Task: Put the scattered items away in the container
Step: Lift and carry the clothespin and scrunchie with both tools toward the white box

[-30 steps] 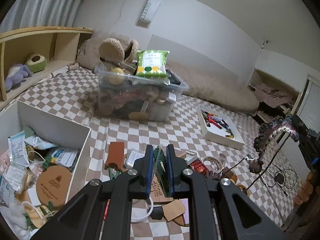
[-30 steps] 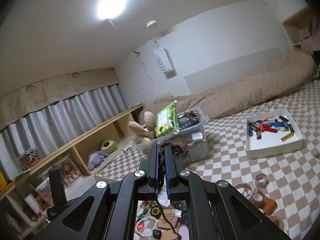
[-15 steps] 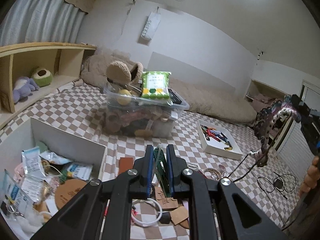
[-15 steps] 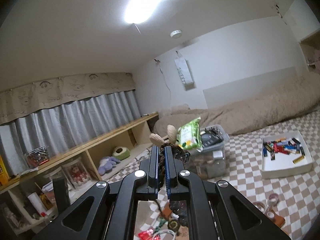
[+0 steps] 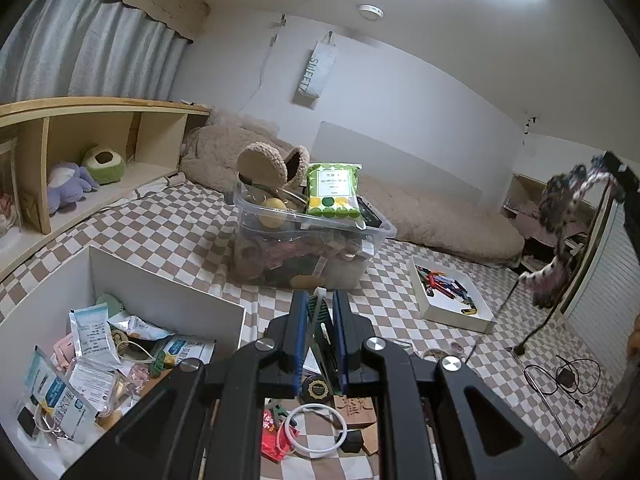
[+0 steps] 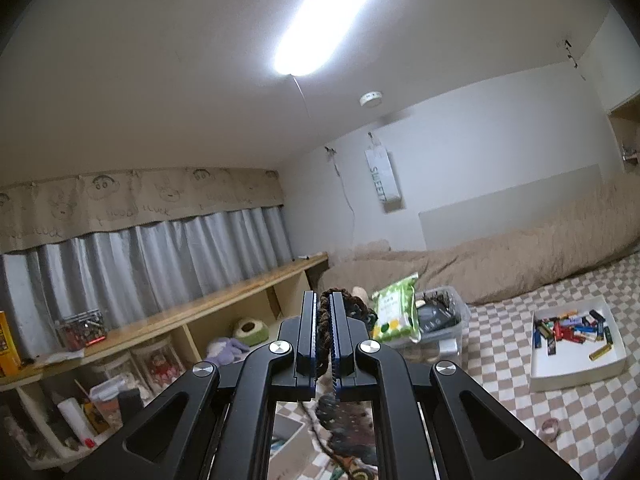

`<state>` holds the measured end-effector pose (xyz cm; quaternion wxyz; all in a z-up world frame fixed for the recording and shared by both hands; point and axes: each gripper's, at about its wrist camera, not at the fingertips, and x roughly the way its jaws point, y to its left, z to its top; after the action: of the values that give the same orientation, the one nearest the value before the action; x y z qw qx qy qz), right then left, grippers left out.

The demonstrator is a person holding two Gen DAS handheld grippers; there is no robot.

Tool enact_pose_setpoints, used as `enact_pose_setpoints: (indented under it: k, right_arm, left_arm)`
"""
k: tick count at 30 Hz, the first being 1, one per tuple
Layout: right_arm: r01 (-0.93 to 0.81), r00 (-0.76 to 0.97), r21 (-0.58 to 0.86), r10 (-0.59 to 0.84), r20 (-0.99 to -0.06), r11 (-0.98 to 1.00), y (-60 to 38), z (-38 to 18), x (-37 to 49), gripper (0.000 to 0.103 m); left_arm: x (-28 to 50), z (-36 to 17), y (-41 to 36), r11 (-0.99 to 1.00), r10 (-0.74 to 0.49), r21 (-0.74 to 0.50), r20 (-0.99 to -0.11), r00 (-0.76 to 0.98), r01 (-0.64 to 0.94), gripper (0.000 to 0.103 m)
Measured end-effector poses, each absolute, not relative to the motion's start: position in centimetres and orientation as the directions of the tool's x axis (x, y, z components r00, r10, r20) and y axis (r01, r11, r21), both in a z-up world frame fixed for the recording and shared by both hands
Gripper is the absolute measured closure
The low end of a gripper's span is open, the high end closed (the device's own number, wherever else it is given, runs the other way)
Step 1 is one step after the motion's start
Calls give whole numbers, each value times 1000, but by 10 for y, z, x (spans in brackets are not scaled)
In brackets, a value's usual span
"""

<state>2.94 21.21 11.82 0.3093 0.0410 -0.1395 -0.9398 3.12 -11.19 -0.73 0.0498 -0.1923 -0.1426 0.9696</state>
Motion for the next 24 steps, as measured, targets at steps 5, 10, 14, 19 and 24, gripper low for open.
enact_pose_setpoints:
  k: [5, 10, 14, 19, 24]
  right_arm:
    - [596, -789, 279, -614, 26, -753, 207, 127, 36, 96]
    - [626, -765, 261, -644, 19, -735, 191, 133, 37, 96]
    - [647, -747, 242, -665, 12, -723, 176, 140, 36, 96]
    - [675, -724, 232, -690, 21, -701, 162, 151, 36, 96]
    - [708, -691, 231, -722, 31, -667, 145, 163, 34, 96]
  left_arm:
    - [34, -5, -113, -958, 131, -285, -355, -926, -27, 90]
    - [36, -3, -118, -962, 100, -274, -350, -931, 0, 90]
    - [39, -1, -129, -964, 52, -262, -342, -938, 42, 90]
    - [44, -2, -150, -961, -19, -252, -343, -939, 112, 90]
    - [51, -2, -175, -951, -116, -233, -345, -931, 205, 90]
